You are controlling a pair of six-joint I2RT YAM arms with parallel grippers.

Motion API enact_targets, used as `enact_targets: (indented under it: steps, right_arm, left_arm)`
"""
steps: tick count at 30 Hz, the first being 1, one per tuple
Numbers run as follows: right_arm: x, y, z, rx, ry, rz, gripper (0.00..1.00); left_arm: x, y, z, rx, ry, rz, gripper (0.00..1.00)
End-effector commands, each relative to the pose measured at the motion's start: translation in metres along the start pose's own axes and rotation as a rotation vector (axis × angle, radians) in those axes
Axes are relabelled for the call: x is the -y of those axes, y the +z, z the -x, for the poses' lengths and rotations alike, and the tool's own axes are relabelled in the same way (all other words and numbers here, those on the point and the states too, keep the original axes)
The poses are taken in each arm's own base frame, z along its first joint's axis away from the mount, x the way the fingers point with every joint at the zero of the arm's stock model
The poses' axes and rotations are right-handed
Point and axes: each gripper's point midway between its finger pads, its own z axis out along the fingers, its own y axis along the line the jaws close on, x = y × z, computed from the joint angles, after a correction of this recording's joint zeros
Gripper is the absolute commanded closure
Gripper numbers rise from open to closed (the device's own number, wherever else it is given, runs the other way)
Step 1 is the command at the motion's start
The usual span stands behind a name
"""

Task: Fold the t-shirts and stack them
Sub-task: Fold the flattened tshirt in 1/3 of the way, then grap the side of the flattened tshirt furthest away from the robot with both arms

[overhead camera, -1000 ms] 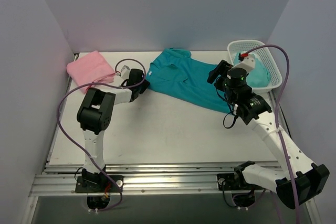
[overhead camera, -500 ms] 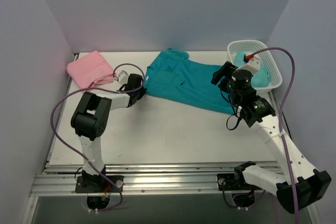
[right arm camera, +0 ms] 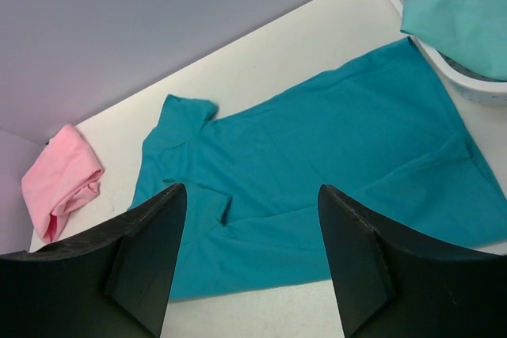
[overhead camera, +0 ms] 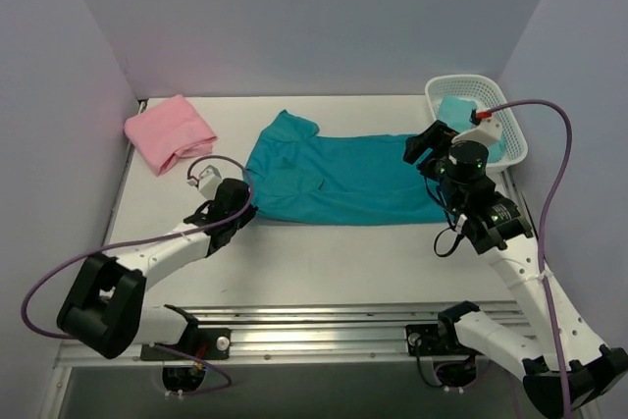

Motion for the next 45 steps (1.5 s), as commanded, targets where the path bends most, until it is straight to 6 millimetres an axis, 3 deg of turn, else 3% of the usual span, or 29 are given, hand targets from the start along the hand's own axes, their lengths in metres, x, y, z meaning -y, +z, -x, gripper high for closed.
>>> enact_targets:
  steps: [1, 2, 6, 14, 16, 17, 18, 19, 23, 26, 28, 30, 31, 32, 33, 34, 35, 36, 37, 38, 39, 40, 41, 44, 45]
  right_arm:
    - [0.000, -0.006, 0.000, -0.001, 0.007, 0.009, 0.37]
    - [0.000, -0.006, -0.001, -0.004, 0.006, 0.012, 0.37]
    - [0.000, -0.005, -0.006, -0.018, 0.004, 0.009, 0.37]
    - [-0.001, -0.001, -0.013, -0.027, 0.014, 0.009, 0.37]
    - [-0.001, 0.000, -0.014, -0.030, 0.014, 0.007, 0.37]
    - [-0.002, 0.001, -0.014, -0.028, 0.013, 0.008, 0.37]
    - [-0.001, 0.003, -0.016, -0.034, 0.012, 0.006, 0.37]
    - [-0.002, 0.004, -0.017, -0.037, 0.010, 0.008, 0.37]
    - [0.000, 0.015, -0.023, -0.048, 0.000, -0.016, 0.37]
    - [-0.004, 0.035, -0.032, -0.077, -0.024, -0.029, 0.36]
    - [-0.009, 0.055, -0.042, -0.115, -0.049, -0.039, 0.36]
    - [-0.015, 0.073, -0.052, -0.155, -0.058, -0.029, 0.36]
    - [-0.018, 0.078, -0.057, -0.171, -0.060, -0.020, 0.36]
    - [-0.020, 0.086, -0.064, -0.187, -0.061, -0.012, 0.35]
    - [-0.024, 0.089, -0.067, -0.196, -0.058, 0.002, 0.35]
    - [-0.026, 0.091, -0.074, -0.216, -0.058, 0.015, 0.35]
    - [-0.030, 0.094, -0.076, -0.220, -0.057, 0.032, 0.35]
    - [-0.034, 0.097, -0.082, -0.229, -0.069, 0.054, 0.34]
    - [-0.034, 0.098, -0.090, -0.245, -0.083, 0.074, 0.34]
    - [-0.043, 0.098, -0.094, -0.256, -0.083, 0.134, 0.34]
    - [-0.043, 0.098, -0.099, -0.266, -0.097, 0.148, 0.34]
    - [-0.042, 0.097, -0.101, -0.267, -0.105, 0.155, 0.34]
    - [-0.038, 0.097, -0.106, -0.279, -0.116, 0.146, 0.33]
    - [-0.024, 0.103, -0.112, -0.314, -0.158, 0.064, 0.29]
    - [-0.021, 0.105, -0.112, -0.320, -0.166, 0.045, 0.29]
  left_arm:
    - [-0.019, -0.029, 0.014, 0.046, 0.014, 0.046, 0.98]
    - [-0.018, -0.040, 0.025, 0.079, -0.007, 0.032, 0.98]
    - [-0.031, -0.063, 0.036, 0.114, -0.013, 0.031, 0.98]
    - [-0.066, -0.086, 0.030, 0.103, 0.004, 0.068, 0.96]
    - [-0.073, -0.090, 0.029, 0.103, 0.004, 0.075, 0.77]
    - [-0.073, -0.093, 0.030, 0.104, -0.001, 0.063, 0.61]
    - [-0.073, -0.095, 0.030, 0.101, 0.002, 0.054, 0.21]
    - [-0.073, -0.098, 0.029, 0.088, 0.012, 0.049, 0.06]
    - [-0.053, -0.117, 0.048, 0.120, 0.016, -0.006, 0.06]
    - [-0.027, -0.127, 0.076, 0.192, 0.047, -0.058, 0.06]
    - [0.003, -0.133, 0.100, 0.264, 0.108, -0.142, 0.06]
    - [0.023, -0.118, 0.112, 0.269, 0.182, -0.184, 0.06]
    - [0.047, -0.122, 0.133, 0.319, 0.228, -0.248, 0.06]
    - [0.058, -0.100, 0.127, 0.253, 0.279, -0.267, 0.06]
    - [0.058, -0.085, 0.150, 0.273, 0.270, -0.246, 0.06]
    - [0.079, -0.085, 0.175, 0.303, 0.296, -0.274, 0.06]
    - [0.076, -0.044, 0.172, 0.236, 0.328, -0.222, 0.06]
    - [0.073, -0.023, 0.186, 0.224, 0.328, -0.193, 0.01]
    - [0.072, -0.005, 0.195, 0.217, 0.365, -0.164, 0.19]
    - [0.081, 0.035, 0.209, 0.183, 0.378, -0.132, 0.39]
    - [0.073, 0.055, 0.201, 0.084, 0.394, -0.095, 0.74]
    - [0.072, 0.071, 0.211, 0.052, 0.384, -0.081, 0.79]
    - [0.086, 0.099, 0.222, 0.033, 0.387, -0.092, 0.80]
    - [0.101, 0.126, 0.222, -0.018, 0.406, -0.196, 0.61]
    - [0.114, 0.130, 0.227, -0.005, 0.399, -0.267, 0.24]
